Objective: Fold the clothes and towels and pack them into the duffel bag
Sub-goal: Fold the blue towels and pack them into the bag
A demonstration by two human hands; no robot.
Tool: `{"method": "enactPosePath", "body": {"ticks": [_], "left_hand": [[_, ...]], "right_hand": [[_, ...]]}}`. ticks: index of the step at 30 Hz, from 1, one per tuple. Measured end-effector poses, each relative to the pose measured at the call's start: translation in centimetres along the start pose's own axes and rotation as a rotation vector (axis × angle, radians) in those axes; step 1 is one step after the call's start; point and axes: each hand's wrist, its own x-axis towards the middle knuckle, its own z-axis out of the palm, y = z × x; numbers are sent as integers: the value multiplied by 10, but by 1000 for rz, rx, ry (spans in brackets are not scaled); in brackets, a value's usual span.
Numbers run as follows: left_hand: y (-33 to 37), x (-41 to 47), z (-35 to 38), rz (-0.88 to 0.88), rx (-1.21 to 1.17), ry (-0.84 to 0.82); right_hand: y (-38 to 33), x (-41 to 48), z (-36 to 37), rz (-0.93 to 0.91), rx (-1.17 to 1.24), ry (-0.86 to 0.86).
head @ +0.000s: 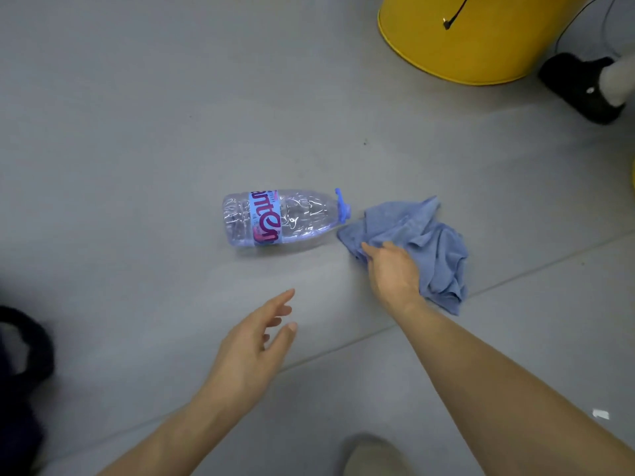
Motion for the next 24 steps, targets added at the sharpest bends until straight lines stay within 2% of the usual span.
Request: {"method": "enactPosePath", "body": {"ticks": [3,7,10,16,24], "left_hand": [[14,3,-21,28,51,17],[51,-10,-67,75,95,47],[83,-38,-105,104,126,85],[149,-123,-180,112,74,254],[161,-235,-248,34,-370,445]], "right_hand": [[0,-18,-25,-31,317,86],[-23,-53,-102,-134,657,181],[-59,-85,-168,-247,814,144],[-158,-160,-266,-523,791,-15],[-265,-263,-315,-713,668,-334]]}}
